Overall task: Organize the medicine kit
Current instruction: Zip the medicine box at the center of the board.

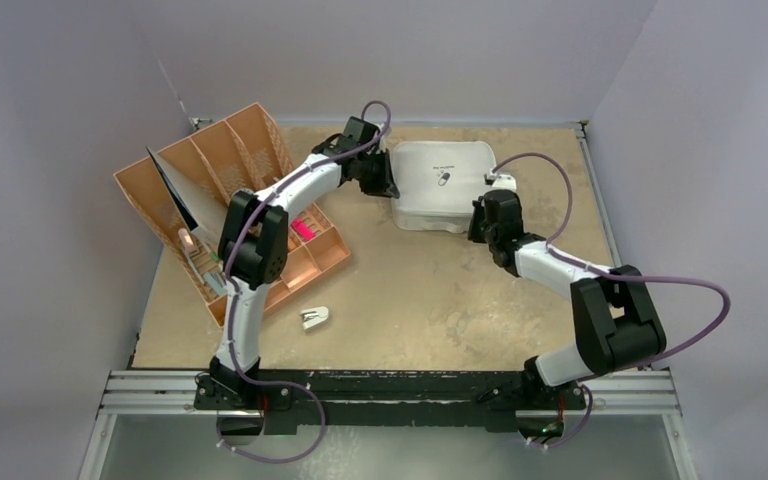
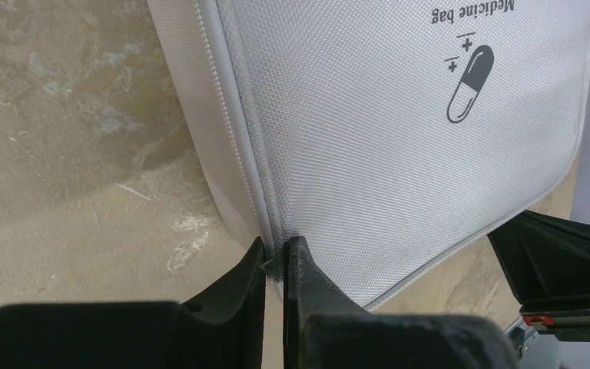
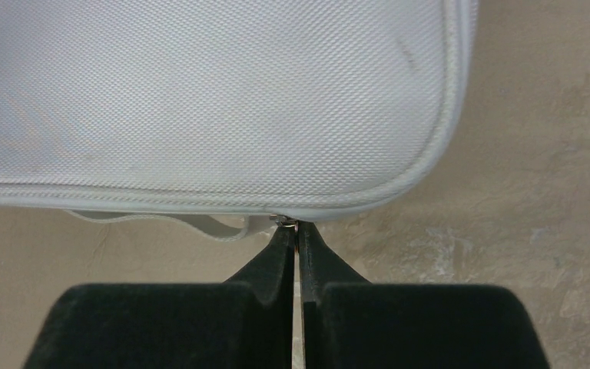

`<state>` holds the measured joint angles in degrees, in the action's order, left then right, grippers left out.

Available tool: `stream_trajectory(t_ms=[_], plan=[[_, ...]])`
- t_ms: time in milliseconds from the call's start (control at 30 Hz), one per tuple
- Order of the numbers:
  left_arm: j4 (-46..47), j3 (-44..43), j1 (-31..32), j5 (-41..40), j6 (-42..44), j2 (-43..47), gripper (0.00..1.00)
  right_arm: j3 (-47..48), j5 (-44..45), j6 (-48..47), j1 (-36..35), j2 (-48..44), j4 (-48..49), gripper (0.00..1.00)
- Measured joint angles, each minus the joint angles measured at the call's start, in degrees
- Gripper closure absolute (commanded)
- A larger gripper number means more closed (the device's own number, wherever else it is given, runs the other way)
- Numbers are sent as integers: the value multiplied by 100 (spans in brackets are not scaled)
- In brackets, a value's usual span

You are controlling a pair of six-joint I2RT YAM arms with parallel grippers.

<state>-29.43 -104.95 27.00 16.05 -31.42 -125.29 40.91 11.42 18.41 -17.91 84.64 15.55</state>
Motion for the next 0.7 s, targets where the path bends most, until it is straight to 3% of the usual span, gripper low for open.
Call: stream_trajectory(t_ms=[233,433,700], plan=[[-291,-457,-90,-2,210,-227,100,258,-83,-9,186,44,-439,100],[-343,-540,-151,-109,260,-205,75,269,-415,-28,177,52,-407,100],[-308,-208,-431,-313,205,568,64,269,-457,157,-26,214,-275,100]])
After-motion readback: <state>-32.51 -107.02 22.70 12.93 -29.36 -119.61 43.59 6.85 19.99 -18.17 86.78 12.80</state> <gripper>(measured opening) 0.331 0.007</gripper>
